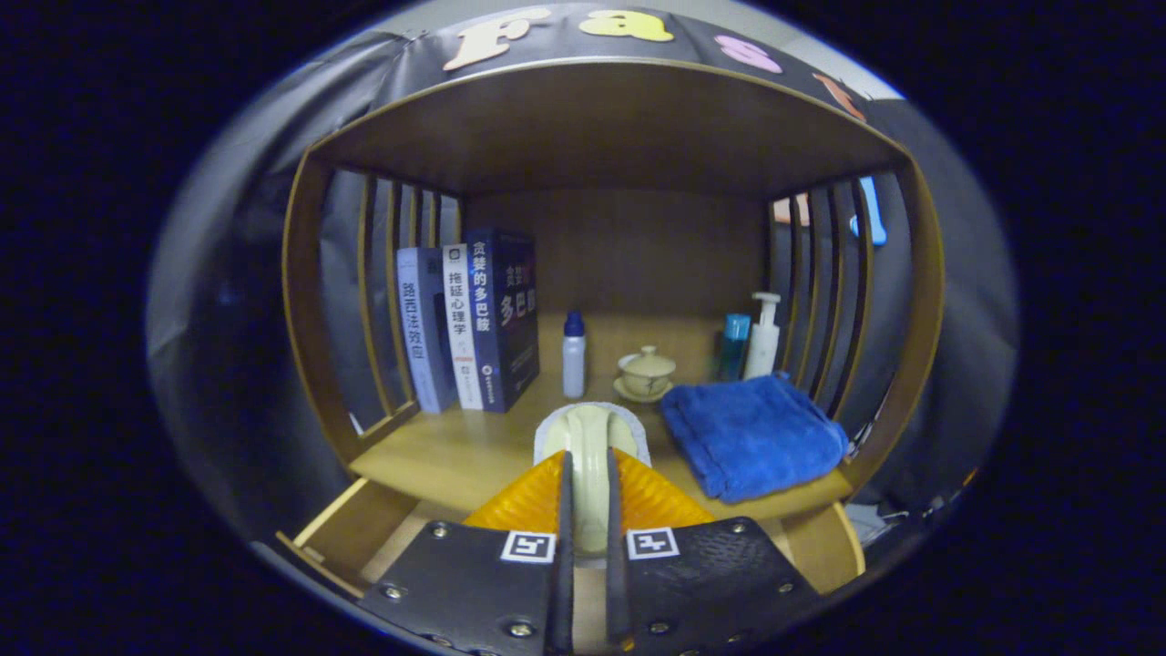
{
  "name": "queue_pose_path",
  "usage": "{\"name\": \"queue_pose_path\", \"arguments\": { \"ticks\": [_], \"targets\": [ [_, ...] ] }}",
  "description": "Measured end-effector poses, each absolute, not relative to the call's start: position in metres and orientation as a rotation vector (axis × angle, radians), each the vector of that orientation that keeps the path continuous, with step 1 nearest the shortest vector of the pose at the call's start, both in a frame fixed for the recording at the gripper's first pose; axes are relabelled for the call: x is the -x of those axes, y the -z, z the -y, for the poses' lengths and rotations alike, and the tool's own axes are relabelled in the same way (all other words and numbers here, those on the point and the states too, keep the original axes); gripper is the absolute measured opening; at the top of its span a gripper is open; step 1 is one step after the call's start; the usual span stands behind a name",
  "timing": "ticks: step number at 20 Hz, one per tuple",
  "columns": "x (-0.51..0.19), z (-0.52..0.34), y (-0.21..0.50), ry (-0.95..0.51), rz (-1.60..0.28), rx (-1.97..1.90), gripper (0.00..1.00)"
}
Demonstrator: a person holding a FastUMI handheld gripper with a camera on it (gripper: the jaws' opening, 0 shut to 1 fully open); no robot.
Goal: Pull open the drawer, take out the items inside it, and place them on the countertop above the cabinet.
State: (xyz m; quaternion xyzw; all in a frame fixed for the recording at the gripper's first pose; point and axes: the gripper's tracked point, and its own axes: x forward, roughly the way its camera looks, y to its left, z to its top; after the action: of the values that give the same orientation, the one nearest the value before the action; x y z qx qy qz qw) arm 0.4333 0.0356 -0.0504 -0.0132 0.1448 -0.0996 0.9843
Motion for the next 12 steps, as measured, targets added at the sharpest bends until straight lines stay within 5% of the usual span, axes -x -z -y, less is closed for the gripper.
{"name": "queue_pose_path", "arguments": {
  "ticks": [12],
  "targets": [
    [-0.497, -0.028, 0.078, 0.288, -0.199, 0.013, 0.14]
  ]
}}
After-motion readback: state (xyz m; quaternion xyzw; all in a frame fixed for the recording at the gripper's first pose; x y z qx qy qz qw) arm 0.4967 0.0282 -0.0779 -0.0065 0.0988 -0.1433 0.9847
